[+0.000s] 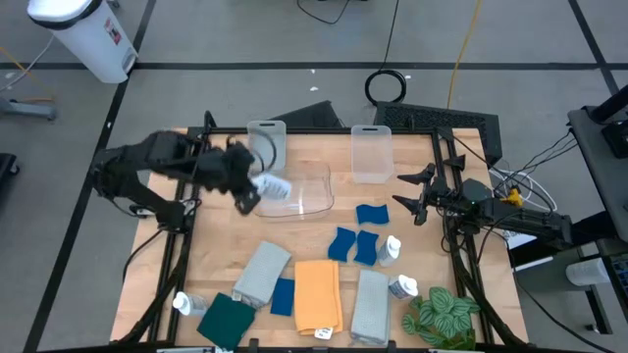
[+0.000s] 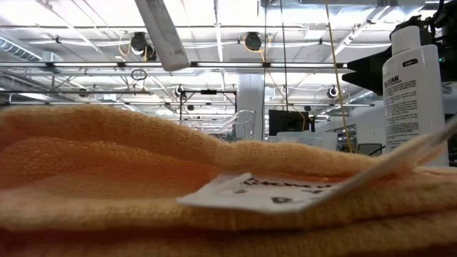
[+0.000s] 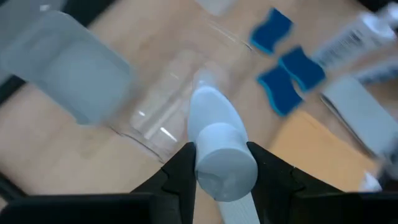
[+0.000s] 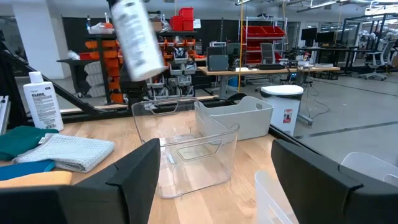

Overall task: Pick & Place Kitchen Items
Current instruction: Put the white plastic restorer bottle into the gray bin

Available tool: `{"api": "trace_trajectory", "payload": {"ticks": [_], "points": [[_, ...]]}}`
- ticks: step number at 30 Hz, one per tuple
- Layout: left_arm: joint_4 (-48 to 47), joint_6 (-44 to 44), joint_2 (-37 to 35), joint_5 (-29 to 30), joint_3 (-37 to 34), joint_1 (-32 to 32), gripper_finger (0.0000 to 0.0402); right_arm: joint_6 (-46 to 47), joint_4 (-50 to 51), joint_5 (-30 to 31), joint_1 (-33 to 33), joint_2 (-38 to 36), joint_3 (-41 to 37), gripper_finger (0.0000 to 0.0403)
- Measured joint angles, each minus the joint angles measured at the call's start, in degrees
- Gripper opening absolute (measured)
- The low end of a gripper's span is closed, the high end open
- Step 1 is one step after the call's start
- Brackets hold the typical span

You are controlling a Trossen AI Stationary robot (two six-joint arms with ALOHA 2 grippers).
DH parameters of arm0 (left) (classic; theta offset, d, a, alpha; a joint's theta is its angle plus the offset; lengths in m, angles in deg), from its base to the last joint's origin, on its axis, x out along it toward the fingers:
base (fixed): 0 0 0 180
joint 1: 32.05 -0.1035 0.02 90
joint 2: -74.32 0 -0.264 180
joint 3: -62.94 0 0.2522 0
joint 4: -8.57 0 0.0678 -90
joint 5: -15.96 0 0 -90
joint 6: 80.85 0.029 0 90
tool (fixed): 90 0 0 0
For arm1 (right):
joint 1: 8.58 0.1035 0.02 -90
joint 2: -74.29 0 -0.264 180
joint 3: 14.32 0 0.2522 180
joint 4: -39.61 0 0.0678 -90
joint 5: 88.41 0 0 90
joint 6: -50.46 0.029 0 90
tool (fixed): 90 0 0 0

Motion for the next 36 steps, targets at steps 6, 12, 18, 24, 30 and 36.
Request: {"api": "trace_trajectory", "payload": {"ticks": [6,12,18,24,30,36], "points": [[0.01,6.94,0.0,-0.89,0.05,-13.41,0.0117,-0.01,0.0,-0.01,0.02,0.0,0.01,0.0279],[2.17,15.0,0.0,-3.6,0.07,-25.94,0.0117,0.0,0.0,0.0,0.01,0.01,0.01,0.0279],[5.54,21.84,0.63,-7.77,0.16,-36.29,0.0117,0.0,0.0,0.0,0.02,0.01,0.01,0.0279],[5.87,27.51,5.26,-11.04,0.16,-43.06,0.0117,0.0,0.0,0.0,0.0,-0.01,0.02,0.0279],[6.49,31.78,12.76,-11.61,0.16,-47.75,0.0117,0.0,0.0,0.0,0.01,0.01,0.01,0.0279],[9.45,33.55,19.26,-13.81,0.13,-51.31,0.0117,0.0,0.0,-0.01,0.01,0.0,0.02,0.0279]]}}
